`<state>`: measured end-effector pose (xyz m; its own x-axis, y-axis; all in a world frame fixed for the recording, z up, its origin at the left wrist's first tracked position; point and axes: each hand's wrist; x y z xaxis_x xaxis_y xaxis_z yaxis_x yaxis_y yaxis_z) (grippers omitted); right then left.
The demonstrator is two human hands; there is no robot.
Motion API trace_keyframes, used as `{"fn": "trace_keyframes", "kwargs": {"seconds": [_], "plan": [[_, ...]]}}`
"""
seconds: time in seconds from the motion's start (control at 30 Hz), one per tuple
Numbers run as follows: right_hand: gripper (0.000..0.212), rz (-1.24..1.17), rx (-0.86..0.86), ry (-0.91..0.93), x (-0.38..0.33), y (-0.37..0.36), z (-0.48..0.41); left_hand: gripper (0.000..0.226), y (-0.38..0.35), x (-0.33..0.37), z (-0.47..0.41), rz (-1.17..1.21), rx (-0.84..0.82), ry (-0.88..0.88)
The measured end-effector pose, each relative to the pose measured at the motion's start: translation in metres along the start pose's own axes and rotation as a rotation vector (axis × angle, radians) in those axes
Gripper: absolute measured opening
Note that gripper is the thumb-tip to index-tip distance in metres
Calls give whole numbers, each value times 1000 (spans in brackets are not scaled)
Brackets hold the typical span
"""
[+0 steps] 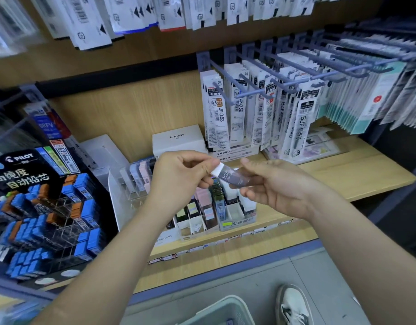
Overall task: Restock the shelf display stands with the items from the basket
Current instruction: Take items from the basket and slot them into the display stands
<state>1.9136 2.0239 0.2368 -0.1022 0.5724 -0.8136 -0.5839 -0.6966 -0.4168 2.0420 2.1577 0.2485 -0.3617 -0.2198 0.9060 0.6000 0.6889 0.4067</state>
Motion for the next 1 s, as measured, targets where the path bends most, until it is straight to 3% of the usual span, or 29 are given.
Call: {"fn": "trace_keyframes", "kwargs": {"seconds": [0.17,0.37,0.57,0.83,1.0], "plan": [[14,382,285,125,2,19,-5,13,-19,-15,-16,-327,-50,-17],[14,393,327,96,7,28,-7,13,-48,-33,-17,-760,-166,-195],[15,416,296,53,14,28,-9,18,-62,-57,-20,-911,-188,-257],[13,490,247,29,24,26,-13,10,-72,-68,-21,-1214,-42,-469],[15,490,306,142,20,30,-13,17,-57,-60,-9,-1004,2,-442]]}}
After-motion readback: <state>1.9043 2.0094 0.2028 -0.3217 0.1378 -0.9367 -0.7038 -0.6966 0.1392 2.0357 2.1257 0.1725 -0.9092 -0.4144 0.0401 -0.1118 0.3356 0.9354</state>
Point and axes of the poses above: each hand's wrist, its own z-axis away from the middle knuckle, its own y-axis out of the back of the hand, x = y × z, and after that the axes turned 9 degrees about -z, right-handed
